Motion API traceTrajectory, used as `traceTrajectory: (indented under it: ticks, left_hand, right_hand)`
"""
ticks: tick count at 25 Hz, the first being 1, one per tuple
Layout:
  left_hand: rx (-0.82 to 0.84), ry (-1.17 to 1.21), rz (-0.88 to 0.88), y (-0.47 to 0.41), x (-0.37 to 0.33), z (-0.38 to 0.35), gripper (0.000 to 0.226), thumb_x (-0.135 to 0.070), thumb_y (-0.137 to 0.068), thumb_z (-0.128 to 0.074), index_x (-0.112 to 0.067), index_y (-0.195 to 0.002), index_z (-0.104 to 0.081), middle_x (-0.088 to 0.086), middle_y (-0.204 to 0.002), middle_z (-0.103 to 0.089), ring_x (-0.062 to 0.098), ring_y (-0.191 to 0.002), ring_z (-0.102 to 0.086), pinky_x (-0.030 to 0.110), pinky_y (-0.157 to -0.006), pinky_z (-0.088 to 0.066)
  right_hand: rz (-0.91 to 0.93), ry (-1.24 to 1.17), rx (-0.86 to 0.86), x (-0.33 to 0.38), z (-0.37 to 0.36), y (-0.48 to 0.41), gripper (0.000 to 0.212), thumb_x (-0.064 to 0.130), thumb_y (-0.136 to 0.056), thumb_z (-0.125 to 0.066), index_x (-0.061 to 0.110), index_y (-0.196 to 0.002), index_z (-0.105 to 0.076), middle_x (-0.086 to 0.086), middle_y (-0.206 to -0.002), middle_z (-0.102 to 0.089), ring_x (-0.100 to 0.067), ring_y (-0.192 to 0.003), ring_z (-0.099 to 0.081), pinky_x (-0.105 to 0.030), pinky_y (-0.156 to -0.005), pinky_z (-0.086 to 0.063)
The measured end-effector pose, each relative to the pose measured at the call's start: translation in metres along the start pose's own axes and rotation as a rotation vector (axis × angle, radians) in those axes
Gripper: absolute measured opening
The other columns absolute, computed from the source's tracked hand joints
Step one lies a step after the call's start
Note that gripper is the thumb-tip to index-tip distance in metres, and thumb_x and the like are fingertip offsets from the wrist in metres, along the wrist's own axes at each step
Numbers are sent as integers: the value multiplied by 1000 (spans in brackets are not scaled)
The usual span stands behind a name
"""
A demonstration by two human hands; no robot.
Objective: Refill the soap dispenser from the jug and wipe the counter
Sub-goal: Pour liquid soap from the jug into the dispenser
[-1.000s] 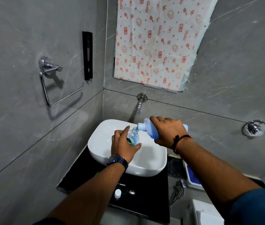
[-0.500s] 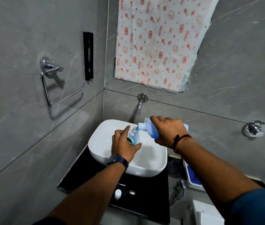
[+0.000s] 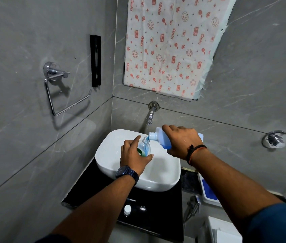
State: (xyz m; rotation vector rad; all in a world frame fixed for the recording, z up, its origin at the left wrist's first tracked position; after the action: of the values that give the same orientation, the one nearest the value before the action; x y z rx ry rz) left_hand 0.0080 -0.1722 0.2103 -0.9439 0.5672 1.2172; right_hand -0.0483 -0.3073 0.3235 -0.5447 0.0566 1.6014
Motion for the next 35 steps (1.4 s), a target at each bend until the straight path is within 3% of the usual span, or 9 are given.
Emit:
traceTrajectory:
  ticks: [35]
  left_hand:
    - [-4, 5, -7, -4, 0, -6, 87, -42, -57, -84, -28, -133, -42, 3, -118, -46, 23, -109, -46, 36, -86, -48]
  right_hand:
    - [9, 8, 7, -4, 1, -2, 62, 33, -71, -71, 22, -122, -38, -4, -111, -63, -29, -87, -62, -34, -66, -47]
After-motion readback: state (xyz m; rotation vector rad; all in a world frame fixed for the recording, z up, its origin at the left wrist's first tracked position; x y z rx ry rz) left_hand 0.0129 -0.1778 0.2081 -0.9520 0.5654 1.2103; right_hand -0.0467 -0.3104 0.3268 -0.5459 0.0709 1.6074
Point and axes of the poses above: each hand's wrist, its own y-axis away from the middle knuckle, its own z-axis out of the back of the hand, x = y × z, the point moved 7 cm from there along -y, towards the middle knuckle
